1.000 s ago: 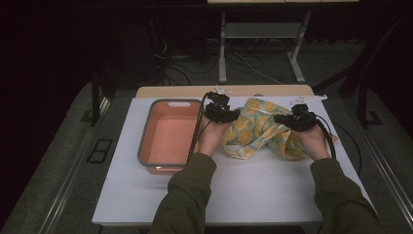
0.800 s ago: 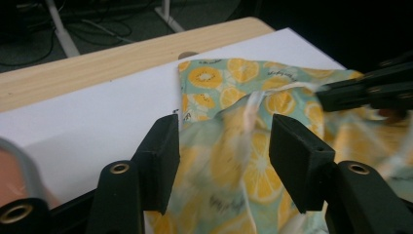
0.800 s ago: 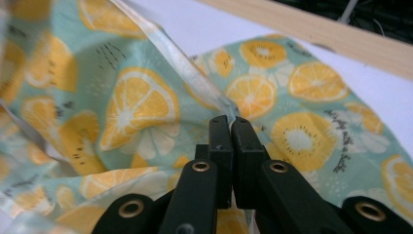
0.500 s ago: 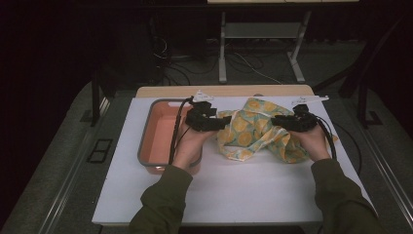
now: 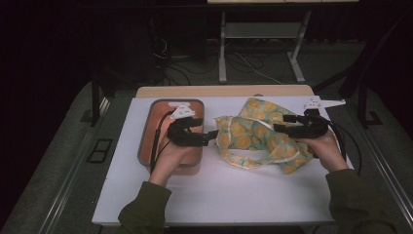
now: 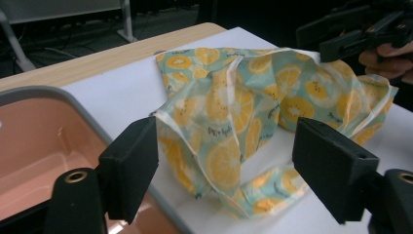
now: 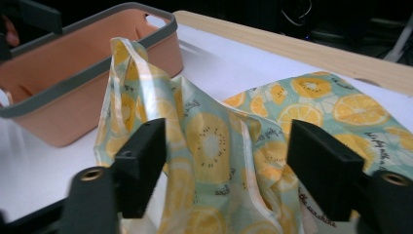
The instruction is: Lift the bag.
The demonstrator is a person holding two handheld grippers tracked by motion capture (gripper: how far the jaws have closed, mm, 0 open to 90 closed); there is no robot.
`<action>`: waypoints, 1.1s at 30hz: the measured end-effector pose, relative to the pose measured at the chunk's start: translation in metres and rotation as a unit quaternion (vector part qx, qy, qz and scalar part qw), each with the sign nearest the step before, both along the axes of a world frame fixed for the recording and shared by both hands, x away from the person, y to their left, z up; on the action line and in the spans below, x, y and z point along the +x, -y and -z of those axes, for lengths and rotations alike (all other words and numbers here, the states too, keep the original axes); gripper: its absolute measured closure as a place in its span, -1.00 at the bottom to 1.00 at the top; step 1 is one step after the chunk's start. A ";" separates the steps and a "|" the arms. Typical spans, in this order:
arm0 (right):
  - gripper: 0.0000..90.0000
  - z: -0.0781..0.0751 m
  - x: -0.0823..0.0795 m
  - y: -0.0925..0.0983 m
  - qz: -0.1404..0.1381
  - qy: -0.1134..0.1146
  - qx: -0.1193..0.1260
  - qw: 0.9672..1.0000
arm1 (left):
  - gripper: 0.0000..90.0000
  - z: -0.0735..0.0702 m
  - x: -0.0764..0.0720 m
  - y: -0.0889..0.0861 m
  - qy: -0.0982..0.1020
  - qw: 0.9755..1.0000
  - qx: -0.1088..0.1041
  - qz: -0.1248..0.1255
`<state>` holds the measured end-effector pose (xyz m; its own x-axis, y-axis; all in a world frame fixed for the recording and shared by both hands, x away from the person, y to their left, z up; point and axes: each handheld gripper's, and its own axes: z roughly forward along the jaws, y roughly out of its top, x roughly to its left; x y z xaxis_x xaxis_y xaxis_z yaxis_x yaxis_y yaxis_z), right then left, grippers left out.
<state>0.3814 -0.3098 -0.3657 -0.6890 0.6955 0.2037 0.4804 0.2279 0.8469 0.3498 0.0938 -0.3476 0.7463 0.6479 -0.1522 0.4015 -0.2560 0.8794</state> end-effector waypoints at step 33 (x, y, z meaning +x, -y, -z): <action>-0.74 0.039 -0.107 0.017 -0.025 0.045 -0.032 0.998 | -1.00 0.041 -0.079 -0.087 0.039 0.999 0.012 0.024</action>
<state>0.2748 -0.3272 -0.4049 -0.7365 0.6696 0.0960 0.3900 0.3044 0.8691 0.2705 0.1813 -0.3883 0.7859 0.6135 -0.0773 0.3194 -0.2957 0.9003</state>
